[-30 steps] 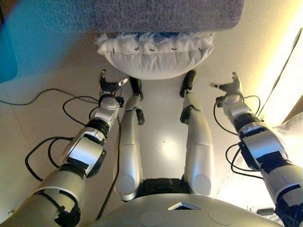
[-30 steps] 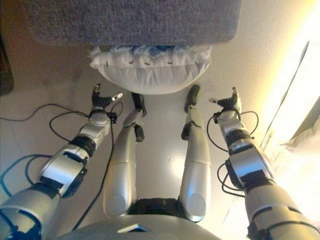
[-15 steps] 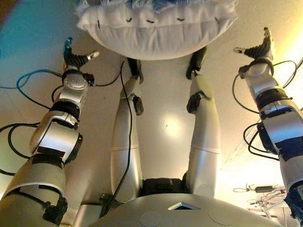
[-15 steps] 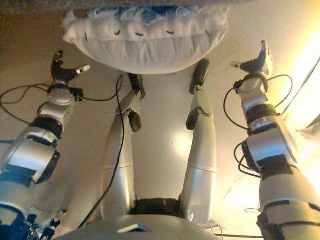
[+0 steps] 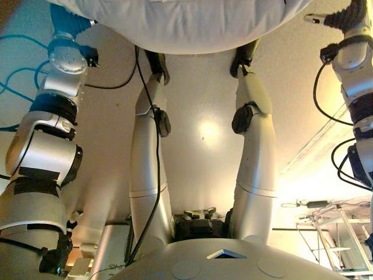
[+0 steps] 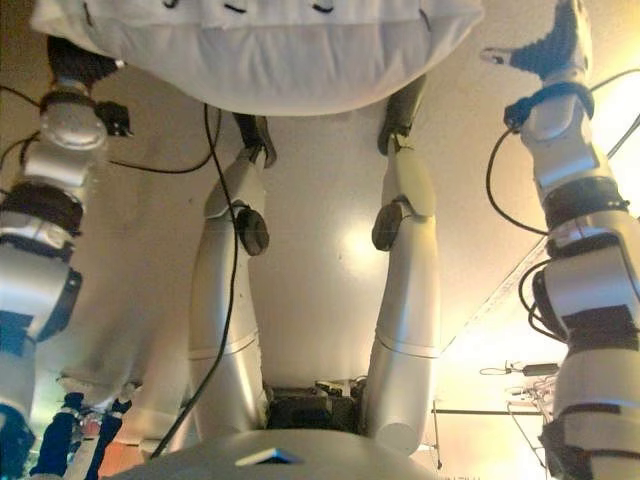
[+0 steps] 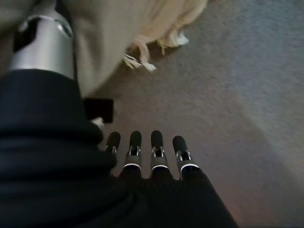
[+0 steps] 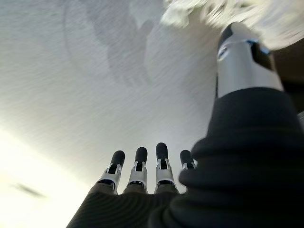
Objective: Pick up the cushion and take it to the sofa
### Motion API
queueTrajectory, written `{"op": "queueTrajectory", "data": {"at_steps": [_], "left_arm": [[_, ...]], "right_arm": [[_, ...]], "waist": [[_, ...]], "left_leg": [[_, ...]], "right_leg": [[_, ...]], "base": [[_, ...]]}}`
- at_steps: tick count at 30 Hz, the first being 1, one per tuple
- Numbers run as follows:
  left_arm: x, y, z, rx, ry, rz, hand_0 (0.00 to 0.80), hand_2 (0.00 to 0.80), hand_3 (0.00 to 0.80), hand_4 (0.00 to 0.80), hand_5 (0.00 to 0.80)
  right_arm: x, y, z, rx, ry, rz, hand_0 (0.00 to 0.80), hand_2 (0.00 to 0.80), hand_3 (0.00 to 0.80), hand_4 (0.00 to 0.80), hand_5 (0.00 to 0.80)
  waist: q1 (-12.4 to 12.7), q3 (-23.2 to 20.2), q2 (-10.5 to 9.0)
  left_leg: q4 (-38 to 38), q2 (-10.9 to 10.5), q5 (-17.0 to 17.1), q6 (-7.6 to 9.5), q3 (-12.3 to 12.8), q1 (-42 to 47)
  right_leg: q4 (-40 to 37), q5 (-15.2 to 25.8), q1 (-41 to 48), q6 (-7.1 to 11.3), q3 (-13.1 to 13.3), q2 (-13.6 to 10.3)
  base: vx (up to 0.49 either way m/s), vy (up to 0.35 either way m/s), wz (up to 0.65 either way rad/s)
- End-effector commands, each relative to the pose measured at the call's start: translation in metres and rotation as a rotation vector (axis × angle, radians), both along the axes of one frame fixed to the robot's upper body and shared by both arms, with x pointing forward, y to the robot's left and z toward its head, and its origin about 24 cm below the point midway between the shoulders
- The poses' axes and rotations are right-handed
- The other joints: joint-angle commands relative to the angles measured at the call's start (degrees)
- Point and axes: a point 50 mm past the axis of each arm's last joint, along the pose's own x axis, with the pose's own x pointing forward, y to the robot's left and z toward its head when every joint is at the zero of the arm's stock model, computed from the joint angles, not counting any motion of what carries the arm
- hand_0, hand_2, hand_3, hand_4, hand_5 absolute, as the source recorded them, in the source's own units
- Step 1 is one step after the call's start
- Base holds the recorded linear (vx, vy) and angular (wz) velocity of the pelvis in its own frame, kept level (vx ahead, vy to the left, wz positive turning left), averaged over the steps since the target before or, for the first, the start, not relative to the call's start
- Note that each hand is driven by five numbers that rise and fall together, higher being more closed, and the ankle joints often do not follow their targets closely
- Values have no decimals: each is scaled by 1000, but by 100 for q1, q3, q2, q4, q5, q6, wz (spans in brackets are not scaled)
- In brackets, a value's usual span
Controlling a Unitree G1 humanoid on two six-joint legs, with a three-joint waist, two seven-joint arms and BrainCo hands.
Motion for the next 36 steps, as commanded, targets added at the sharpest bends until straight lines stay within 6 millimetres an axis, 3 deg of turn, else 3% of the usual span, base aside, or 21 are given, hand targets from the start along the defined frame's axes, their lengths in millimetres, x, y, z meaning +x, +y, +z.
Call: {"op": "queueTrajectory", "data": {"at_steps": [1,5,9,14,21,22,23,30,36], "left_arm": [[-1,-4,15,26,-67,-53,0,0,0,0,0],[4,-31,29,73,-86,-182,0,0,0,0,0],[7,-70,31,72,21,-502,0,0,0,0,0],[3,-111,36,46,45,-762,0,0,0,0,0],[-7,-155,34,-55,77,-1066,0,0,0,0,0],[-9,-159,35,-75,73,-1100,216,216,216,216,216],[-11,-165,34,-108,77,-1165,800,800,800,800,800],[-27,-184,15,-301,18,-1338,800,800,800,800,800],[-49,-187,-46,-458,57,-1396,800,800,800,800,800]], "right_arm": [[-2,18,20,-76,-40,144,0,0,0,0,0],[1,44,33,-107,-4,295,0,0,0,0,0],[2,71,34,5,157,573,0,0,0,0,0],[-4,100,33,152,271,863,0,0,0,0,0],[-8,133,32,175,323,1034,0,0,0,0,0],[-9,137,34,179,320,1057,392,392,392,392,392],[-11,142,35,191,308,1091,800,800,800,800,800],[-22,154,24,274,232,1188,800,800,800,800,800],[-35,142,-26,374,170,1131,800,800,800,800,800]], "waist": [[-131,-34,355],[-124,-34,366],[-134,-34,365],[-168,-34,391],[-165,-34,467],[-166,-34,480],[-164,-34,491],[-107,-34,467],[23,-34,252]], "left_leg": [[-250,251,-203,-250,-300,10],[-326,232,-146,-278,-308,-86],[-396,218,-87,-308,-306,-168],[-343,213,-60,-336,-290,-282],[-388,183,-20,-380,-305,-291],[-398,177,9,-382,-306,-327],[-418,172,21,-388,-310,-316],[-648,104,156,-390,-417,74],[-953,65,311,-437,-469,1183]], "right_leg": [[164,-515,121,550,422,-193],[76,-464,42,586,418,-179],[-11,-402,-31,621,411,-176],[-8,-342,-139,656,444,-180],[-177,-262,-123,693,485,-184],[-195,-234,-156,693,492,-190],[-213,-226,-143,696,498,-193],[-514,-122,322,704,446,-239],[-793,-40,1535,739,158,-364]], "base": [[0,0,0],[0,0,0],[0,0,0],[-5,6,1],[-4,0,0],[-36,4,1],[0,0,0],[-11,-16,-1],[-30,-87,5]]}}
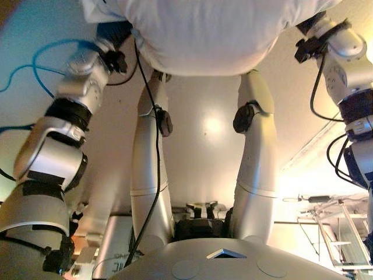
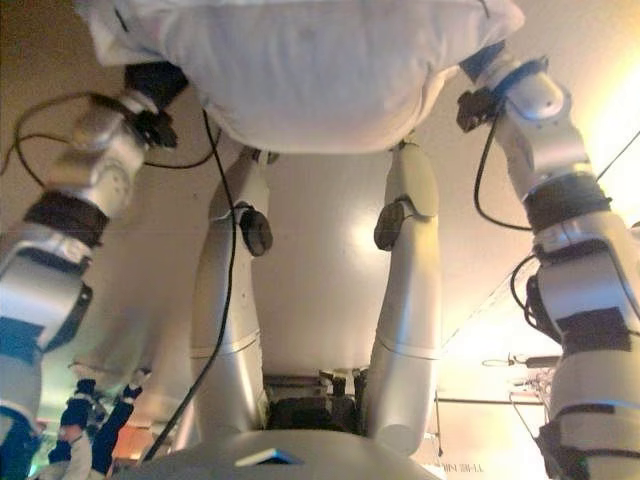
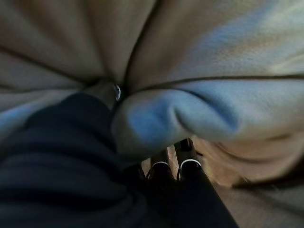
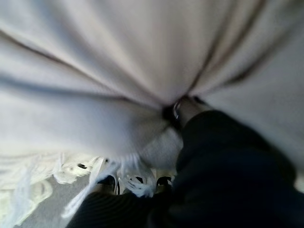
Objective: Pick up the cushion and take it to the sofa
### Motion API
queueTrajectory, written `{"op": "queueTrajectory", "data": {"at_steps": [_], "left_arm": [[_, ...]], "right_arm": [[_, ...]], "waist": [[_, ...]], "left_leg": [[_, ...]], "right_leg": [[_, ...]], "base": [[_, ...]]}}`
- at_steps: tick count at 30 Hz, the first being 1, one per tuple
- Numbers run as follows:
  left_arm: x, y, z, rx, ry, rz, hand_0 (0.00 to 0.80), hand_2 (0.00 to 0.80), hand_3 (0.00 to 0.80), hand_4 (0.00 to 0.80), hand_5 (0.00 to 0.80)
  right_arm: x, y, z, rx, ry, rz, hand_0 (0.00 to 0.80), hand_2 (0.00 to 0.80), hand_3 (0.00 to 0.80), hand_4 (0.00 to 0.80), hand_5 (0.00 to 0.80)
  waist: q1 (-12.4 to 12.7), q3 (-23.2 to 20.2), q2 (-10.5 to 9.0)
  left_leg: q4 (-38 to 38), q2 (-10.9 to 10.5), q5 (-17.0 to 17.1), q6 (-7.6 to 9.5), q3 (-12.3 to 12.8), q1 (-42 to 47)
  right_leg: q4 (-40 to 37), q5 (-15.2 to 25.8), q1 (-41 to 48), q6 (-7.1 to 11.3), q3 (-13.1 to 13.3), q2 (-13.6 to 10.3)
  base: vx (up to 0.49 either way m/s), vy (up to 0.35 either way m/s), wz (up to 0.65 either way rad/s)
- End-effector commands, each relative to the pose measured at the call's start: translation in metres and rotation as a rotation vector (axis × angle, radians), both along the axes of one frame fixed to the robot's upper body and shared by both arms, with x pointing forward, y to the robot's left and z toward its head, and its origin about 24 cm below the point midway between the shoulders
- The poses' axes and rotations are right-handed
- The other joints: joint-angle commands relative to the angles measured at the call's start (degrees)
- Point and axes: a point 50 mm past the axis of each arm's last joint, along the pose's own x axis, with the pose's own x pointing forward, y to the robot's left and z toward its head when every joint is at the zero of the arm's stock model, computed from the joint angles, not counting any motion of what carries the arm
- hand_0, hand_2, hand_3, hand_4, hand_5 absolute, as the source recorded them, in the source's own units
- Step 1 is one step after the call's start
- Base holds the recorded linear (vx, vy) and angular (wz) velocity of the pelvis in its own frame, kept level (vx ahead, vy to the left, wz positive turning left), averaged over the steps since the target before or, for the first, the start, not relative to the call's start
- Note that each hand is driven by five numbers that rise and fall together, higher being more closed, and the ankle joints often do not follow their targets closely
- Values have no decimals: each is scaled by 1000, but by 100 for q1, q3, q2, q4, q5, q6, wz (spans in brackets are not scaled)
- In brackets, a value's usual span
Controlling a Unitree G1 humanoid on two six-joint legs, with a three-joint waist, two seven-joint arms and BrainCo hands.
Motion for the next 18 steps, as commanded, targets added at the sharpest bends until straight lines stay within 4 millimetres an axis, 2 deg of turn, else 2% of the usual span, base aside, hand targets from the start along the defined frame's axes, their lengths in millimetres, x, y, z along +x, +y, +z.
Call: {"op": "queueTrajectory", "data": {"at_steps": [1,4,6,9,12,14,15,18], "left_arm": [[-37,-111,23,-123,-248,-520,800,800,800,800,800],[-51,-113,-6,-176,-186,-525,800,800,800,800,800],[-59,-112,-25,-233,-134,-511,800,800,800,800,800],[-70,-103,-47,-281,-66,-481,800,800,800,800,800],[-81,-90,-65,-308,0,-446,800,800,800,800,800],[-89,-80,-78,-304,38,-435,800,800,800,800,800],[-94,-75,-84,-301,58,-429,800,800,800,800,800],[-108,-65,-98,-309,93,-417,800,800,800,800,800]], "right_arm": [[-27,88,13,64,-234,356,800,800,800,800,800],[-36,80,-12,129,-216,306,800,800,800,800,800],[-43,74,-34,163,-178,273,800,800,800,800,800],[-55,63,-63,204,-117,234,800,800,800,800,800],[-69,56,-85,247,-48,214,800,800,800,800,800],[-79,50,-100,252,-3,207,800,800,800,800,800],[-84,47,-107,252,20,203,800,800,800,800,800],[-101,40,-125,264,60,195,800,800,800,800,800]], "waist": [[56,-36,214],[109,-36,71],[143,-36,-21],[172,-36,-181],[233,-38,-348],[285,-195,-409],[289,-353,-445],[322,-707,-458]], "left_leg": [[-469,221,179,-407,-470,489],[-654,246,223,-440,-390,1353],[-850,287,84,-485,-317,2147],[-1120,300,20,-456,-159,3181],[-1245,337,-120,-401,-103,4084],[-1375,338,-189,-354,-84,4582],[-1510,328,-102,-292,-35,4779],[-1770,362,-193,-250,16,5495]], "right_leg": [[-653,-30,1034,659,37,-309],[-862,3,1930,690,-196,-370],[-1040,-121,2695,759,-343,-366],[-1250,-149,3740,780,-628,-347],[-1338,-237,4651,792,-793,-324],[-1401,-304,5122,805,-875,-306],[-1526,-221,5315,776,-917,-298],[-1786,-276,6047,752,-1019,-266]], "base": [[-35,-118,7],[-7,-98,3],[50,-75,-1],[17,-77,-5],[44,-98,-4],[63,-38,-5],[52,-4,-10],[96,10,0]]}}
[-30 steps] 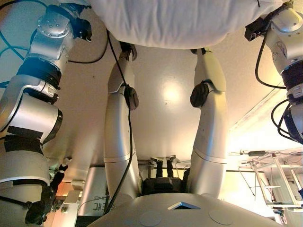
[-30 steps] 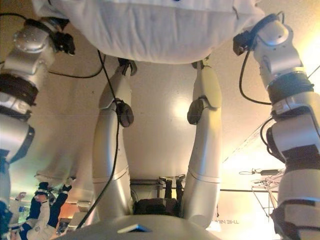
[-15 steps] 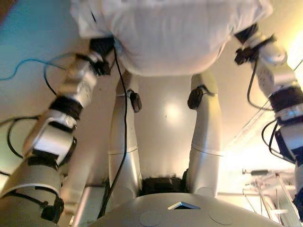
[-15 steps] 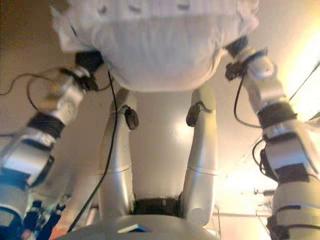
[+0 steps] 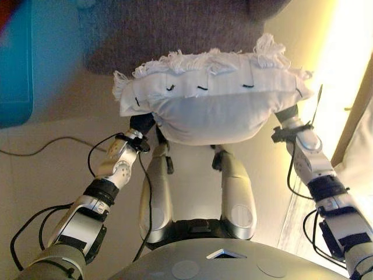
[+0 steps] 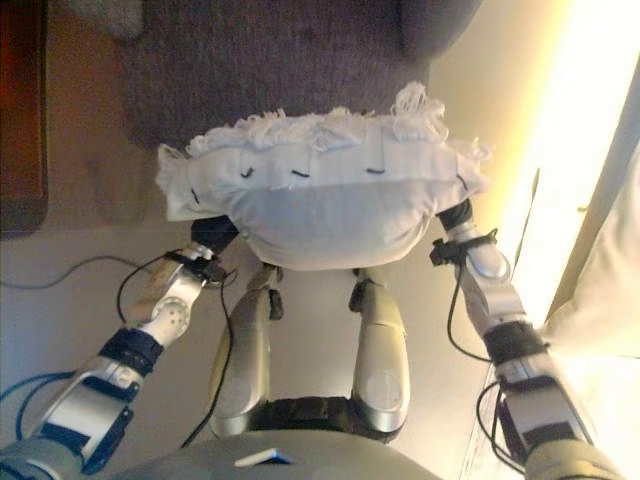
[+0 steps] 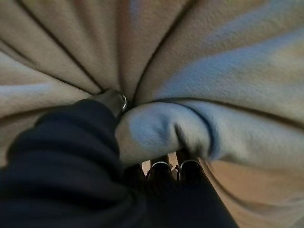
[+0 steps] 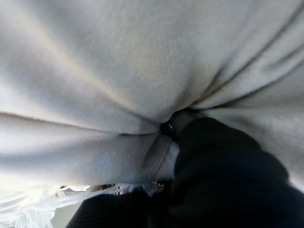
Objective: Pick up the cushion and take it to the sofa
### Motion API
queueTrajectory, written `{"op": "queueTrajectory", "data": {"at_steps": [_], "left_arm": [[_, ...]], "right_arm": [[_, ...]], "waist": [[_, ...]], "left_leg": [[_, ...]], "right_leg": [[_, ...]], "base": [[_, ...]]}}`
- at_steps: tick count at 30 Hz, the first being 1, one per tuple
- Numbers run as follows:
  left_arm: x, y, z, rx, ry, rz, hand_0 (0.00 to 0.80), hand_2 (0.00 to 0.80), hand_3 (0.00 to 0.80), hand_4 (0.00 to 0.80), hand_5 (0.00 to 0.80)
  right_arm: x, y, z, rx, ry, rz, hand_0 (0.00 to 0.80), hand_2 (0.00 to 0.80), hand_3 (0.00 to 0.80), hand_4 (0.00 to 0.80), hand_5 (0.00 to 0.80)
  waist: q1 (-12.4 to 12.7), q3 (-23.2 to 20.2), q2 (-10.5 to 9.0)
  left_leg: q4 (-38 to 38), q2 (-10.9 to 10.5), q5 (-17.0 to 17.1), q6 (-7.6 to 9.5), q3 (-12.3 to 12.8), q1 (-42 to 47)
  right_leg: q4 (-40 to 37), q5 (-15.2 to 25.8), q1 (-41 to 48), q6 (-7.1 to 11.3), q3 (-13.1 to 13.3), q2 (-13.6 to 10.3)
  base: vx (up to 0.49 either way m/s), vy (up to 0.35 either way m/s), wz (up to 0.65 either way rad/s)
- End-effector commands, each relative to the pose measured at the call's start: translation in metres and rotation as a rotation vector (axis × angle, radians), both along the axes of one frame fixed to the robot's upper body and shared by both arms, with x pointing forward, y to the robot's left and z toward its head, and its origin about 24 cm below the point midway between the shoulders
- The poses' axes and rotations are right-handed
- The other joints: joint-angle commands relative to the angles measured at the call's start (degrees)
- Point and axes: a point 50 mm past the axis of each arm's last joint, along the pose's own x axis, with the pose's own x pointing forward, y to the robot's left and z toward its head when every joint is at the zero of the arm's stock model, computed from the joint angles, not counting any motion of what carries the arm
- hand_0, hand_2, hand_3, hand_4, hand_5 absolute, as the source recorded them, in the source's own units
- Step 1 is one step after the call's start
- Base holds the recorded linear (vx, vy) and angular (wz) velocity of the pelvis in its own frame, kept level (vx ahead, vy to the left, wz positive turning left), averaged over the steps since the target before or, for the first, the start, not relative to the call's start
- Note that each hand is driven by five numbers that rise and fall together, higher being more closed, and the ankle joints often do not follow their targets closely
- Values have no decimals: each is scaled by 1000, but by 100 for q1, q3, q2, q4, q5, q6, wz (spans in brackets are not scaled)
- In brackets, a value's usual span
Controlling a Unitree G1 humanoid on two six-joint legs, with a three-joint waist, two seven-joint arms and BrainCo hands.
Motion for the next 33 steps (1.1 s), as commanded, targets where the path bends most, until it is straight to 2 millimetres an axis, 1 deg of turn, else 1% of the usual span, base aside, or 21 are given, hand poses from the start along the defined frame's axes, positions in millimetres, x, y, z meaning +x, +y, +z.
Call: {"op": "queueTrajectory", "data": {"at_steps": [1,4,7,9,11,13,14,16,18,19,20,21,22,24,25,28,30,31,33], "left_arm": [[-21,-52,25,-109,-188,-292,800,800,800,800,800],[-35,-42,22,-143,-195,-222,800,800,800,800,800],[-51,-29,27,-182,-262,-125,800,800,800,800,800],[-56,-22,38,-206,-322,-69,800,800,800,800,800],[-59,-19,50,-227,-389,-47,800,800,800,800,800],[-60,-18,65,-240,-457,-34,800,800,800,800,800],[-61,-19,75,-252,-511,-30,800,800,800,800,800],[-62,-21,89,-273,-568,-21,800,800,800,800,800],[-62,-21,97,-285,-610,0,800,800,800,800,800],[-63,-21,105,-305,-625,25,800,800,800,800,800],[-63,-20,107,-321,-631,38,800,800,800,800,800],[-64,-19,113,-345,-649,41,800,800,800,800,800],[-68,-19,121,-343,-710,35,800,800,800,800,800],[-72,-21,129,-331,-768,26,800,800,800,800,800],[-71,-25,134,-332,-784,16,800,800,800,800,800],[-63,-32,135,-358,-738,22,800,800,800,800,800],[-64,-34,134,-374,-732,24,800,800,800,800,800],[-66,-33,132,-380,-736,27,800,800,800,800,800],[-69,-34,128,-381,-732,30,800,800,800,800,800]], "right_arm": [[-16,48,15,20,-147,257,800,800,800,800,800],[-33,48,12,49,-159,252,800,800,800,800,800],[-52,54,19,88,-212,289,800,800,800,800,800],[-59,56,31,98,-285,299,800,800,800,800,800],[-65,55,44,124,-354,289,800,800,800,800,800],[-68,56,59,148,-418,282,800,800,800,800,800],[-70,54,68,166,-458,279,800,800,800,800,800],[-72,54,79,192,-502,277,800,800,800,800,800],[-74,55,85,191,-546,273,800,800,800,800,800],[-76,57,93,189,-579,266,800,800,800,800,800],[-78,57,97,190,-601,267,800,800,800,800,800],[-80,59,102,185,-624,265,800,800,800,800,800],[-82,60,107,164,-659,246,800,800,800,800,800],[-83,60,112,156,-687,234,800,800,800,800,800],[-82,61,116,156,-703,227,800,800,800,800,800],[-77,64,120,148,-713,204,800,800,800,800,800],[-76,66,122,146,-715,216,800,800,800,800,800],[-76,67,123,146,-713,234,800,800,800,800,800],[-76,67,121,130,-710,242,800,800,800,800,800]], "waist": [[156,-832,-5],[147,-1294,58],[127,-1787,125],[129,-2000,156],[100,-2147,163],[65,-2261,157],[30,-2344,151],[2,-2425,147],[-5,-2477,151],[-13,-2514,159],[-17,-2526,162],[-15,-2551,168],[-11,-2576,176],[-16,-2579,192],[-17,-2573,202],[-36,-2541,201],[-45,-2503,166],[-48,-2447,126],[-42,-2334,52]], "left_leg": [[1,182,-400,-32,64,255],[-392,164,-440,19,140,1053],[-682,149,-480,73,195,1667],[-875,134,-492,97,197,1989],[-1073,125,-502,122,185,2278],[-1234,108,-500,140,128,2461],[-1290,103,-507,149,64,2508],[-1339,122,-526,144,21,2610],[-1339,147,-543,125,9,2641],[-1339,182,-550,106,0,2667],[-1339,195,-547,92,-2,2677],[-1339,235,-542,65,1,2683],[-1339,280,-511,22,-16,2653],[-1339,317,-463,-16,-55,2604],[-1339,376,-388,-73,-115,2549],[-1339,512,-264,-164,-141,2501],[-1339,650,-155,-238,-103,2511],[-1235,753,-28,-274,-24,2482],[-640,927,237,-313,52,2180]], "right_leg": [[-26,-352,603,674,-216,-532],[-349,-367,1352,643,-253,-501],[-521,-415,1857,621,-210,-455],[-619,-456,2144,601,-212,-439],[-698,-508,2378,599,-141,-363],[-817,-554,2539,581,-10,-239],[-895,-579,2600,552,115,-155],[-948,-628,2721,511,160,-75],[-979,-658,2786,477,151,-38],[-1016,-674,2835,447,140,-4],[-1043,-674,2860,434,134,10],[-1098,-674,2902,408,102,34],[-1179,-674,2940,366,90,84],[-1224,-683,2951,321,120,150],[-1209,-740,2948,251,172,244],[-1182,-834,2939,129,245,390],[-1149,-866,2896,28,336,488],[-1124,-858,2854,-31,421,536],[-1114,-810,2832,-121,484,599]], "base": [[151,54,3],[227,70,-3],[274,88,-9],[184,53,-2],[123,-5,-1],[64,-49,6],[41,-76,19],[25,-87,27],[-4,-104,17],[-3,-130,10],[-13,-146,6],[-42,-189,2],[-66,-201,0],[-83,-202,-4],[-94,-230,-4],[-79,-232,-4],[-81,-244,-3],[-109,-237,-3],[-115,-254,0]]}}
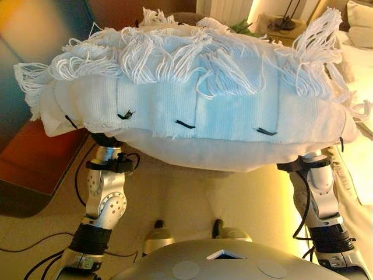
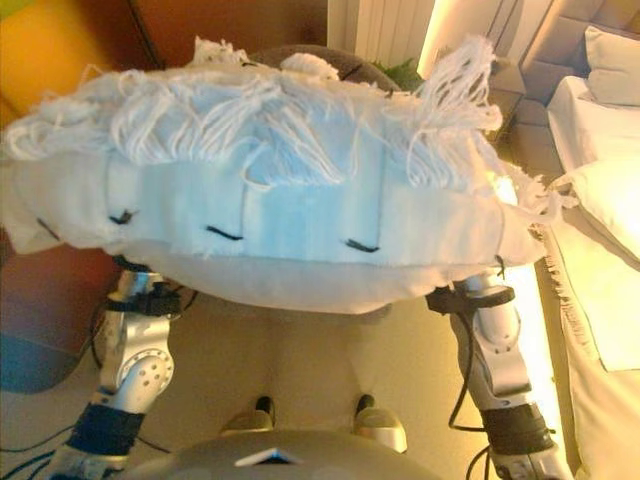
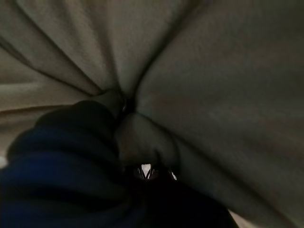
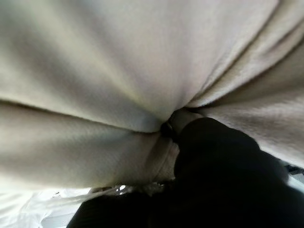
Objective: Pick up the cushion and take it to the sofa
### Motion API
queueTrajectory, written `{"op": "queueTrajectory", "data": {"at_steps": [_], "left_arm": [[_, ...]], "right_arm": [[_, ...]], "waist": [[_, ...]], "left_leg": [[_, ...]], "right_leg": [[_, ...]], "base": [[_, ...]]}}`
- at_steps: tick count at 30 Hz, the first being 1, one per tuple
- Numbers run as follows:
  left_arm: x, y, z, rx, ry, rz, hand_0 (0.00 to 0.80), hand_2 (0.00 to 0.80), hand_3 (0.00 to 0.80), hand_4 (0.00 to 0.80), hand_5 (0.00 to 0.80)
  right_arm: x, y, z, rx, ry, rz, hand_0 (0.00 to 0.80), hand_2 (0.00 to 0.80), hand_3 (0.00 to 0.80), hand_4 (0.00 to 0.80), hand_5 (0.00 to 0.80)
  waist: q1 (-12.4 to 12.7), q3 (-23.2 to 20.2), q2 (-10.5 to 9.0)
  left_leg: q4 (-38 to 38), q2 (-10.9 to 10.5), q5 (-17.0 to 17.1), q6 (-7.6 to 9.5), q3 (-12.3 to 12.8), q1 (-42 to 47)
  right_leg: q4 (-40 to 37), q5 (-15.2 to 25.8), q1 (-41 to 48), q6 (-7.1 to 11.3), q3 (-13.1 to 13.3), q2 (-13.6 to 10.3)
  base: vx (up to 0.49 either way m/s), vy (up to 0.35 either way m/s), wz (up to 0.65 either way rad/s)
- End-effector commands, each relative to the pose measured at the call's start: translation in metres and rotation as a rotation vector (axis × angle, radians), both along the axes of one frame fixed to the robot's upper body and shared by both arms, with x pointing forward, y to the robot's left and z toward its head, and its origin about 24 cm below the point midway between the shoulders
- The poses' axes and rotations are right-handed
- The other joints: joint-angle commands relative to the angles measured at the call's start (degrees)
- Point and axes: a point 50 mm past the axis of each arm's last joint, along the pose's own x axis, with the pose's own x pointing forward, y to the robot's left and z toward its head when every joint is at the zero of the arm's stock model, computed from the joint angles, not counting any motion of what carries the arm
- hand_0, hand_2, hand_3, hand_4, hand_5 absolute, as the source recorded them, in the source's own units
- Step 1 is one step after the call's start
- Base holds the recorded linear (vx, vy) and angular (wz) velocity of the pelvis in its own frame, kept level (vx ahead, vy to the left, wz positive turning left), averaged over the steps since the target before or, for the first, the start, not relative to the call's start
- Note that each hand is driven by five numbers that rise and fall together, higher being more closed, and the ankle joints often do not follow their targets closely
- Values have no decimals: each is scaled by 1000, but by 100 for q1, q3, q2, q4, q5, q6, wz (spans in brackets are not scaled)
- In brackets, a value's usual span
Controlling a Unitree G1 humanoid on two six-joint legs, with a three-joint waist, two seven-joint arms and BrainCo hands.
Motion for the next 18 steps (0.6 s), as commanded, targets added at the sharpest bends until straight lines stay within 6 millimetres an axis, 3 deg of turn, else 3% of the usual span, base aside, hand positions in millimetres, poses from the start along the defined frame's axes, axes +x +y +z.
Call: {"op": "queueTrajectory", "data": {"at_steps": [1,3,4,5,7,8,11,13,16,18], "left_arm": [[0,-34,52,-17,-313,-157,800,800,800,800,800],[0,-36,49,-19,-298,-162,800,800,800,800,800],[-1,-36,46,-6,-296,-157,800,800,800,800,800],[-2,-36,44,-1,-292,-148,800,800,800,800,800],[-4,-33,44,-3,-269,-125,800,800,800,800,800],[-3,-33,43,1,-257,-118,800,800,800,800,800],[2,-36,35,-19,-187,-108,800,800,800,800,800],[0,-35,28,-33,-172,-101,800,800,800,800,800],[-8,-30,26,-45,-189,-95,800,800,800,800,800],[-11,-29,25,-54,-192,-94,800,800,800,800,800]], "right_arm": [[-6,33,54,-31,-307,194,800,800,800,800,800],[-5,31,53,-24,-307,213,800,800,800,800,800],[-6,32,51,-25,-303,224,800,800,800,800,800],[-5,34,50,-28,-297,228,800,800,800,800,800],[-2,39,47,-29,-278,234,800,800,800,800,800],[-2,41,46,-24,-270,233,800,800,800,800,800],[1,48,40,-12,-241,214,800,800,800,800,800],[1,52,34,-24,-216,207,800,800,800,800,800],[-1,51,30,-25,-185,216,800,800,800,800,800],[-2,51,26,-13,-164,227,800,800,800,800,800]], "waist": [[-28,198,-203],[-25,318,-263],[11,401,-302],[66,437,-297],[172,467,-208],[200,483,-173],[304,550,-47],[444,569,49],[592,609,109],[631,639,92]], "left_leg": [[777,689,225,-142,71,-310],[1374,697,243,-86,160,-565],[1946,560,86,-17,100,-725],[2042,305,-102,76,-77,-775],[1913,-154,-317,217,-301,-819],[1822,-256,-345,239,-310,-830],[1316,-565,-129,217,-336,-1045],[743,-820,211,201,-554,-1248],[149,-873,596,184,-886,-1437],[-45,-813,611,172,-964,-1574]], "right_leg": [[352,-741,232,-231,206,65],[395,-774,270,-310,211,141],[441,-812,313,-356,214,165],[495,-841,314,-339,255,171],[667,-952,283,-327,396,260],[710,-996,296,-326,427,301],[760,-1126,423,-335,491,485],[778,-1264,617,-355,624,682],[1027,-1529,744,-425,917,896],[1286,-1737,761,-451,1027,964]], "base": [[-84,-264,0],[-35,-269,-1],[19,-230,-6],[58,-172,-17],[110,-55,-35],[143,-29,-39],[198,-7,-27],[352,50,-35],[371,55,-29],[482,100,-21]]}}
